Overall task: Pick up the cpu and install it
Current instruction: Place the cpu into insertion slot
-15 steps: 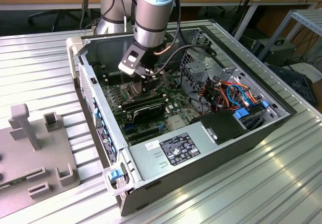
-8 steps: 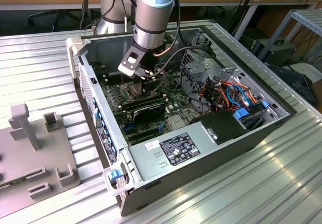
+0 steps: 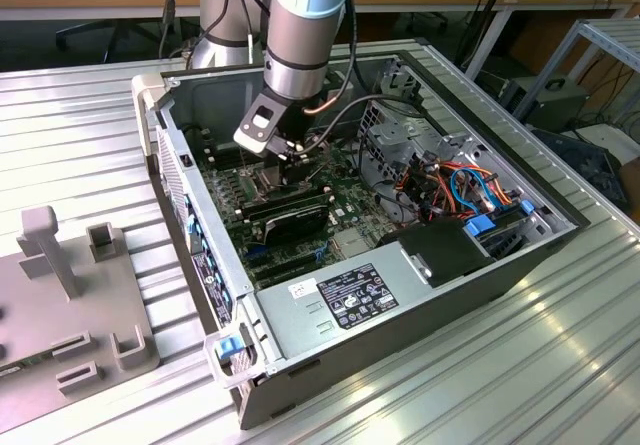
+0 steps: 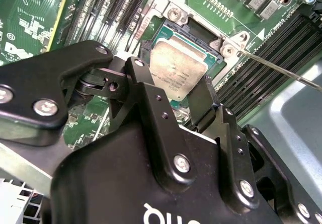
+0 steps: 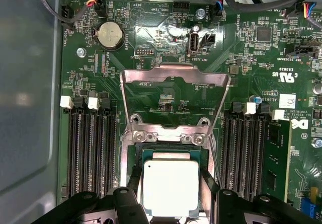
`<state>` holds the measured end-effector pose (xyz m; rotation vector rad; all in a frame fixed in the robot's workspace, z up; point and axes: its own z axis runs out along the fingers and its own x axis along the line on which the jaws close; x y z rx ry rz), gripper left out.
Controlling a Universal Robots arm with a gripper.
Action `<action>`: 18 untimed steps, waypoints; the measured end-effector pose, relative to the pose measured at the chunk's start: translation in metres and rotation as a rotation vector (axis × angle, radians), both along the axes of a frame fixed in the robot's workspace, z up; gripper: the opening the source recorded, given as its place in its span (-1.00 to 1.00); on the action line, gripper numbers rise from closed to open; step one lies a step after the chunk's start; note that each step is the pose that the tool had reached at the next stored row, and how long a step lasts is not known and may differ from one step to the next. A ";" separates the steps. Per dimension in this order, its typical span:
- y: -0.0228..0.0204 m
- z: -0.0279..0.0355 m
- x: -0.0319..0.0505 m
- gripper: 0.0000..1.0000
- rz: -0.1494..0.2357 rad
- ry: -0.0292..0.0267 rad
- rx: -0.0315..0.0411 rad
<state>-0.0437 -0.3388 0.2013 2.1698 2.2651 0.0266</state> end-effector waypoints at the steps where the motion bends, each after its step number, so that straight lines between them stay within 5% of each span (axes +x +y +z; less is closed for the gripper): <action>1: 0.0006 -0.0001 0.0000 0.09 0.000 0.0001 -0.0002; 18: 0.0024 -0.0023 -0.0007 0.09 -0.006 0.0002 -0.0004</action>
